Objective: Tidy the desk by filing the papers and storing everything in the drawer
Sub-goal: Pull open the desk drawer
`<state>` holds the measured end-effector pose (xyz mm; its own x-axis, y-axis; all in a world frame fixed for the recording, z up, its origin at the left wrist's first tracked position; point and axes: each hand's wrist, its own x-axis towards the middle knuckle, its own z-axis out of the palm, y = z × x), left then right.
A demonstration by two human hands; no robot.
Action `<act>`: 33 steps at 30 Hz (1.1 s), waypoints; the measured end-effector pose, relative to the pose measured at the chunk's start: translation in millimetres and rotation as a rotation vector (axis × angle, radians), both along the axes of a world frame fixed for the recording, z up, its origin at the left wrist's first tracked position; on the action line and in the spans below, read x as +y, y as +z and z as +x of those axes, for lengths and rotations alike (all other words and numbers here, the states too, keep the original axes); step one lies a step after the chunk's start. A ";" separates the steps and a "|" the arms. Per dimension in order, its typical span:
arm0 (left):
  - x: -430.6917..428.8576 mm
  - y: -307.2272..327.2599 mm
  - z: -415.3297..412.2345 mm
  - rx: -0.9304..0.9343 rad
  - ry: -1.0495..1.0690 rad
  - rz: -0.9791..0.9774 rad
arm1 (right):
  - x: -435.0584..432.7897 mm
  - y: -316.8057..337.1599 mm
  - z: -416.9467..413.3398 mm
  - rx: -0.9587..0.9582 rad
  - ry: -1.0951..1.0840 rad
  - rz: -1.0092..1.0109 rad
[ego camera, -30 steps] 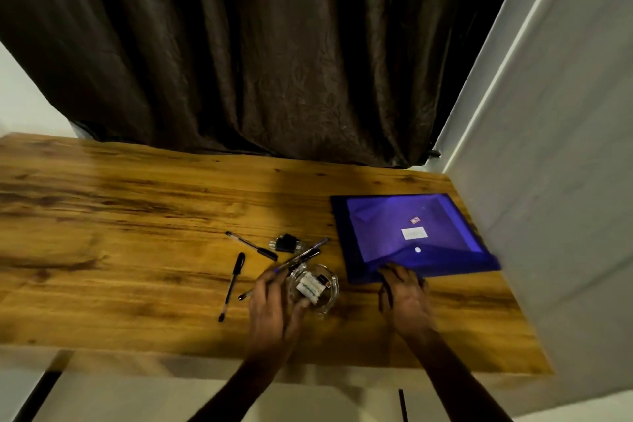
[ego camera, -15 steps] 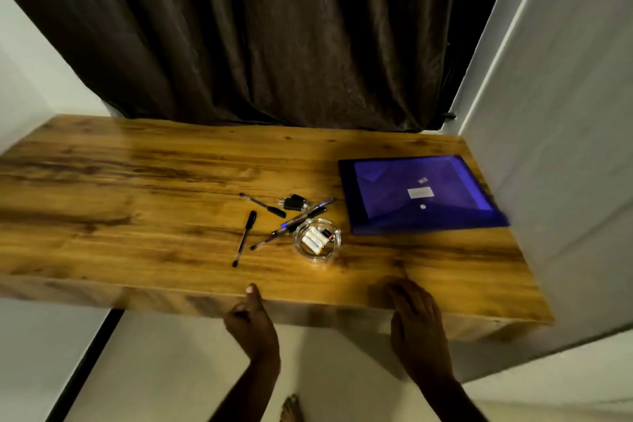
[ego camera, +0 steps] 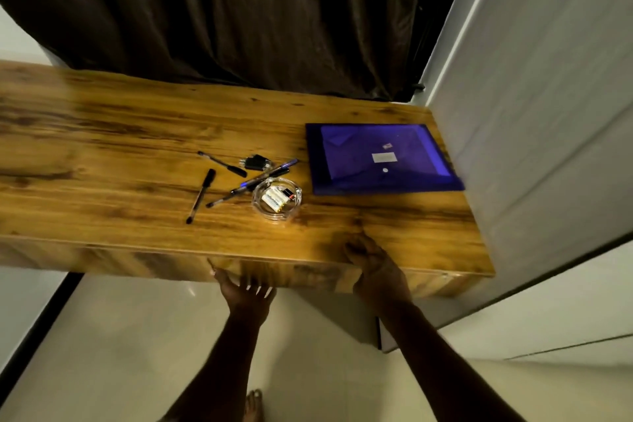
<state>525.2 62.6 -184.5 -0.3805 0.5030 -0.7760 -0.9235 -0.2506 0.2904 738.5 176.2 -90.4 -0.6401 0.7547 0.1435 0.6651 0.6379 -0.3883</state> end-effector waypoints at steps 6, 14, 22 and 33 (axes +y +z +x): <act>-19.3 -9.8 2.8 -0.020 -0.024 0.073 | -8.9 -2.1 1.6 -0.120 0.024 0.002; -62.7 17.3 26.9 0.185 -0.114 -0.213 | -57.3 -34.3 31.8 -0.055 0.002 0.162; -97.9 61.3 12.5 2.090 -0.631 -0.994 | -88.5 -11.4 23.5 -0.081 -0.177 0.084; -143.5 88.0 -0.7 1.940 -1.297 -0.735 | -96.8 11.2 31.6 -0.354 -0.139 -0.445</act>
<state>524.5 -81.0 -96.6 -0.4221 0.8897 -0.1740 0.8118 0.4564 0.3643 770.2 79.4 -79.2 -0.4819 0.7737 -0.4113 0.8690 0.3619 -0.3375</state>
